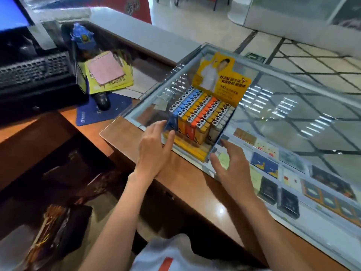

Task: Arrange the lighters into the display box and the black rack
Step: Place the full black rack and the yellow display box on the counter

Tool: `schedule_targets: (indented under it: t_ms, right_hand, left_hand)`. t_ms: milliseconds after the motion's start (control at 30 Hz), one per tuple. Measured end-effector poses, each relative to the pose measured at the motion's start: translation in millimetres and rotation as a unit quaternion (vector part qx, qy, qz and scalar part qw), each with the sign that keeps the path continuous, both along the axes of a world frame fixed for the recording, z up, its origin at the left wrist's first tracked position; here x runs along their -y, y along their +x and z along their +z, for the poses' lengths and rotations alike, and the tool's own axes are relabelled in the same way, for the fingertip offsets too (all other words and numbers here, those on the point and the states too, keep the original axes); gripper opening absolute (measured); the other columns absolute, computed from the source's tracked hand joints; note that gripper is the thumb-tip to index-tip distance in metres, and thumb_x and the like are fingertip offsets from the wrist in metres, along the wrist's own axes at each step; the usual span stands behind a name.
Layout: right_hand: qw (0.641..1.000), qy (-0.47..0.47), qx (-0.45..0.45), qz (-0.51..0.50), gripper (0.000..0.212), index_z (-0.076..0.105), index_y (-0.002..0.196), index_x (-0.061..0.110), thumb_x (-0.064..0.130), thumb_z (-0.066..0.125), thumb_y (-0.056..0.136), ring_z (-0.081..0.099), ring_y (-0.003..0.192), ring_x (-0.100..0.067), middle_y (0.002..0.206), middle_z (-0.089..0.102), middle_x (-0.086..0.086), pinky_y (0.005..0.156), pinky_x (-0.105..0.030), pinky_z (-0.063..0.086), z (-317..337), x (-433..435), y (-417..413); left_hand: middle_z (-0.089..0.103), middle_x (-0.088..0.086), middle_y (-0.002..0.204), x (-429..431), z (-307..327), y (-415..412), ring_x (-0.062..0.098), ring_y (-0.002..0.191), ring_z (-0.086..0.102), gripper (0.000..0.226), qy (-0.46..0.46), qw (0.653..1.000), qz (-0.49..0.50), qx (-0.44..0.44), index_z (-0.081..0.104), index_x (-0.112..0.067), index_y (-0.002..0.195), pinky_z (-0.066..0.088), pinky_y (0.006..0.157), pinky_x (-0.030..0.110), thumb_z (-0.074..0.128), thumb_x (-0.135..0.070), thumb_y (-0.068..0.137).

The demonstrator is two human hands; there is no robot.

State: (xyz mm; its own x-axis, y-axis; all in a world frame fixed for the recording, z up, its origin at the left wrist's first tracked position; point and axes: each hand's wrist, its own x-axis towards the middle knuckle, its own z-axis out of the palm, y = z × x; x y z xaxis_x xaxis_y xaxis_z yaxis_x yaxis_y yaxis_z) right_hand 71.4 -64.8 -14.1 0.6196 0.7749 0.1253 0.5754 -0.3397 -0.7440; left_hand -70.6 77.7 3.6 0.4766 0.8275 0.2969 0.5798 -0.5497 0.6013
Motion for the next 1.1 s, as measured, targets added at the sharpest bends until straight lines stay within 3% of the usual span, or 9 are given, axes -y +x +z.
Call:
schedule_targets:
  t_ms: [100,233,367,633,700,800,1000,1100]
  right_hand:
    - [0.999,-0.002,0.000,-0.037,0.056,0.046,0.134,0.011,0.032,0.065,0.086,0.041,0.120,-0.016,0.128,0.052,-0.007,0.089,-0.006,0.020,-6,-17,2]
    - [0.998,-0.013,0.027,-0.056,0.061,0.045,0.133,0.010,0.036,0.067,0.083,0.035,0.120,-0.017,0.127,0.048,-0.007,0.092,-0.012,0.022,-11,-31,2]
    - [0.996,-0.043,0.045,-0.059,0.066,0.038,0.140,0.009,0.037,0.064,0.085,0.029,0.123,-0.017,0.131,0.043,-0.009,0.101,-0.024,0.026,-12,-35,0]
    - [0.999,-0.036,0.031,-0.020,0.055,0.040,0.139,0.008,0.018,0.061,0.089,0.033,0.118,-0.018,0.125,0.045,-0.010,0.096,-0.018,0.024,-7,-25,11]
    - [0.999,-0.025,0.035,-0.029,0.047,0.044,0.136,0.008,0.011,0.057,0.091,0.036,0.117,-0.020,0.126,0.047,-0.009,0.093,-0.015,0.024,-7,-18,17]
    - [0.999,-0.006,0.024,-0.046,0.039,0.048,0.132,0.006,0.002,0.049,0.093,0.041,0.115,-0.021,0.124,0.050,-0.008,0.089,-0.012,0.023,-7,-8,27]
    - [0.996,0.011,-0.009,-0.084,0.040,0.050,0.132,0.008,-0.002,0.045,0.093,0.047,0.110,-0.017,0.121,0.054,-0.006,0.087,-0.022,0.034,-1,8,37]
    - [0.994,0.022,-0.007,-0.103,0.040,0.053,0.131,0.007,-0.004,0.044,0.093,0.042,0.103,-0.007,0.115,0.054,-0.003,0.080,-0.009,0.031,6,15,42]
  left_hand:
    - [0.060,0.015,0.122,-20,-4,14,0.026,0.113,0.054,0.037,-0.020,0.999,-0.024,-0.044,0.054,-0.001,0.124,0.038,0.092,0.027,0.054,-0.024,0.094]
    - [0.057,0.017,0.103,-35,-12,23,0.028,0.095,0.052,0.022,-0.036,0.996,-0.056,-0.062,0.056,0.003,0.101,0.036,0.081,0.030,0.051,-0.017,0.095]
    - [0.051,0.005,0.097,-37,-16,23,0.015,0.088,0.043,0.017,-0.055,0.995,-0.078,-0.042,0.055,-0.001,0.099,0.034,0.077,0.026,0.055,-0.016,0.091]
    - [0.054,0.006,0.106,-30,-16,29,0.018,0.098,0.051,0.032,-0.109,0.991,-0.074,-0.013,0.060,-0.002,0.105,0.039,0.079,0.019,0.073,-0.012,0.077]
    - [0.052,0.000,0.106,-18,-14,33,0.012,0.096,0.049,0.033,-0.133,0.988,-0.071,0.011,0.062,-0.008,0.106,0.037,0.074,0.006,0.075,-0.014,0.076]
    - [0.049,-0.008,0.107,2,-13,43,0.003,0.094,0.045,0.033,-0.173,0.983,-0.060,0.024,0.062,-0.021,0.106,0.036,0.069,0.002,0.076,-0.017,0.077]
    - [0.048,-0.003,0.106,28,-11,60,-0.015,0.090,0.040,0.032,-0.234,0.968,-0.082,0.046,0.064,-0.020,0.104,0.030,0.074,-0.007,0.075,-0.009,0.075]
    - [0.045,-0.006,0.103,35,-10,64,-0.017,0.090,0.040,0.038,-0.261,0.960,-0.086,0.060,0.060,-0.025,0.106,0.030,0.074,-0.007,0.076,-0.010,0.075]
